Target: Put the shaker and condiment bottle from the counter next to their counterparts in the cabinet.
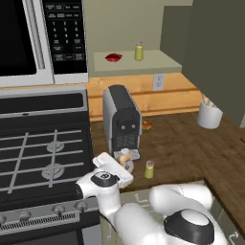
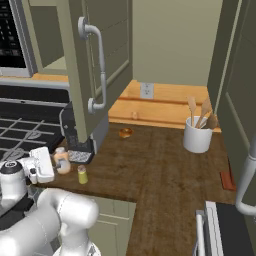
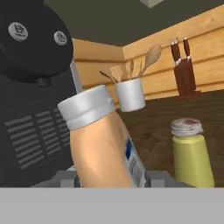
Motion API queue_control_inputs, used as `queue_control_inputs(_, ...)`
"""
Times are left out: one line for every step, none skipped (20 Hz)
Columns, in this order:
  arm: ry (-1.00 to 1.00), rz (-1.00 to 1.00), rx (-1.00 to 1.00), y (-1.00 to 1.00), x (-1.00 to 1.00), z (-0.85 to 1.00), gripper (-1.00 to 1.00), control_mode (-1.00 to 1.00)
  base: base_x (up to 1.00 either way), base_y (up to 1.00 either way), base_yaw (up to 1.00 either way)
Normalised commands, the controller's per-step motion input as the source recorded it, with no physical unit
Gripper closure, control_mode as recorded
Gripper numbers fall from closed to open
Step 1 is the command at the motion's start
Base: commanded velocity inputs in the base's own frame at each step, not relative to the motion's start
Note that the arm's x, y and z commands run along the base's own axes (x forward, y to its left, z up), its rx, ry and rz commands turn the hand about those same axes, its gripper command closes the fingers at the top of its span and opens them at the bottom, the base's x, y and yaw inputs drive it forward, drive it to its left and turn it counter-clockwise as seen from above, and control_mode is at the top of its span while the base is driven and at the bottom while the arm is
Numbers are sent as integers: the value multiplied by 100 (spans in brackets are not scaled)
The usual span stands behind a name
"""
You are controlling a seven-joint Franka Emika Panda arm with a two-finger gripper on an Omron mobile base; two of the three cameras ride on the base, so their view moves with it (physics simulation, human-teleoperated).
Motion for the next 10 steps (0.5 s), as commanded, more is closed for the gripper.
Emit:
queue_control_inputs(-39,0,0,-46,-100,64,100,-100,0,0,0)
queue_control_inputs(-38,7,-6,-31,-62,100,100,-100,0,0,0)
queue_control_inputs(-33,7,-9,-40,-43,100,100,-100,0,0,0)
queue_control_inputs(-13,19,0,-36,-14,100,100,-100,0,0,0)
queue_control_inputs(0,21,0,-32,0,100,100,-100,0,0,0)
queue_control_inputs(0,23,0,-39,0,100,100,-100,0,0,0)
queue_control_inputs(1,33,0,-26,14,100,100,-100,0,0,0)
queue_control_inputs(0,35,0,-29,0,100,100,-100,0,0,0)
queue_control_inputs(0,28,0,-14,0,100,100,-100,0,0,0)
queue_control_inputs(0,25,-1,0,0,100,100,-100,0,0,0)
